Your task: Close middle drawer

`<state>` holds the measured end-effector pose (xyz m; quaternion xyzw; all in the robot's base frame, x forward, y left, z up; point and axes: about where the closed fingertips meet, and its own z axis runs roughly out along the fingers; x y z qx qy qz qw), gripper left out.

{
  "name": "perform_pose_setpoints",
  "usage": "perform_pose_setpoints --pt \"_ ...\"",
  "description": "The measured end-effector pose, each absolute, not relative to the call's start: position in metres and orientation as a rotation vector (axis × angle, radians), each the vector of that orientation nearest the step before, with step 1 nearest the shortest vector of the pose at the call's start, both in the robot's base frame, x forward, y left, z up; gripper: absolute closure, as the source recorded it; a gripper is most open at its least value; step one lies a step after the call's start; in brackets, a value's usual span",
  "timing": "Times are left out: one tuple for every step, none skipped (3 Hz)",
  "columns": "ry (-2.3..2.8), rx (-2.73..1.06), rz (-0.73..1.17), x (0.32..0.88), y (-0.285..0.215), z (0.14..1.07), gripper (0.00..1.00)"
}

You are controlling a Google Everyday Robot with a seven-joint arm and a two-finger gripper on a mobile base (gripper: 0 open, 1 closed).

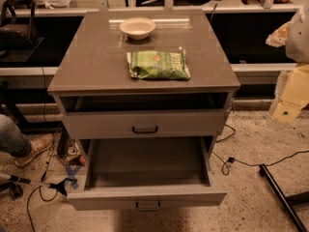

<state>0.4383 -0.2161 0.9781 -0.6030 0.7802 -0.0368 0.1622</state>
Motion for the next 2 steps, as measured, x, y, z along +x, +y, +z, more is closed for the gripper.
perform_pose_setpoints --pt "2.226 -1.721 -0.105 0.438 -0.216 0.978 0.00" --pt "2.345 -1.699 0.028 0.427 -0.220 0.937 0.00"
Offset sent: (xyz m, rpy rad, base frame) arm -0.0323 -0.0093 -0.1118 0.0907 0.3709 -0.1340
